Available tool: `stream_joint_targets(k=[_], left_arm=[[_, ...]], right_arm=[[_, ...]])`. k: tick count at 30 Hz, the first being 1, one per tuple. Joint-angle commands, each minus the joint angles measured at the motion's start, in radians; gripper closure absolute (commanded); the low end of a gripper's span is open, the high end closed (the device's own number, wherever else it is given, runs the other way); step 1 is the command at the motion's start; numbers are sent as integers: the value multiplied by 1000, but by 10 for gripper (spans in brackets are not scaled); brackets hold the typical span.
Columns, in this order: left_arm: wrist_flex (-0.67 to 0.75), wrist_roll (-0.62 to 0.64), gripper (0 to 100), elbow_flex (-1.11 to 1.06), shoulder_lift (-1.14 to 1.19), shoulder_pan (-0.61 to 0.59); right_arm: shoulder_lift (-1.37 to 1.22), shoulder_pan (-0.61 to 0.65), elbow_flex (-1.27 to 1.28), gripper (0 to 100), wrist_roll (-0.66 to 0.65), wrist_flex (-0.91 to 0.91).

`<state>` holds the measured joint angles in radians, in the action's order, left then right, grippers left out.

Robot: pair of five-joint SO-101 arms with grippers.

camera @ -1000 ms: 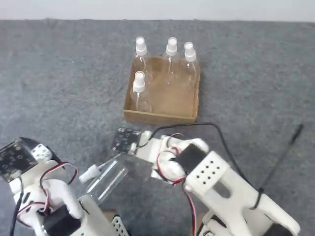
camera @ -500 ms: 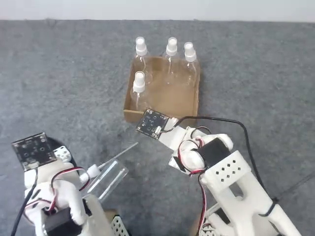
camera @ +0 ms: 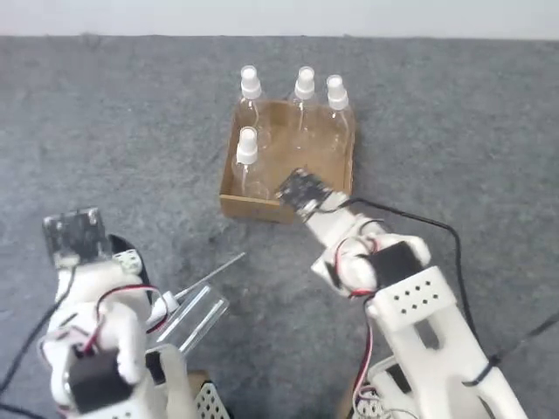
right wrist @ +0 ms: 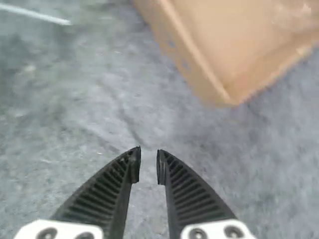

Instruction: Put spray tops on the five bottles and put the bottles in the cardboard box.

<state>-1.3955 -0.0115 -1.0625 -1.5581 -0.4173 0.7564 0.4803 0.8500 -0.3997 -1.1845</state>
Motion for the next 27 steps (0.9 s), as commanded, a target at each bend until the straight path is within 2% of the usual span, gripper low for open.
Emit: stream_joint_targets(k=[1,9,16,24,27], left_arm=[[-92,-14,981,159,203,71],[-144,-187,981,196,295,78],[-173,-203,981,197,347,77],[-167,-206,981,249,559,29],[-172,-284,981,278,635,12]], right_arm=[[38,-104,-17,981,14,28],[38,-191,20,981,91,116],[38,-205,21,981,91,119],[31,-203,29,981,91,122],[36,-202,72,980,91,182]])
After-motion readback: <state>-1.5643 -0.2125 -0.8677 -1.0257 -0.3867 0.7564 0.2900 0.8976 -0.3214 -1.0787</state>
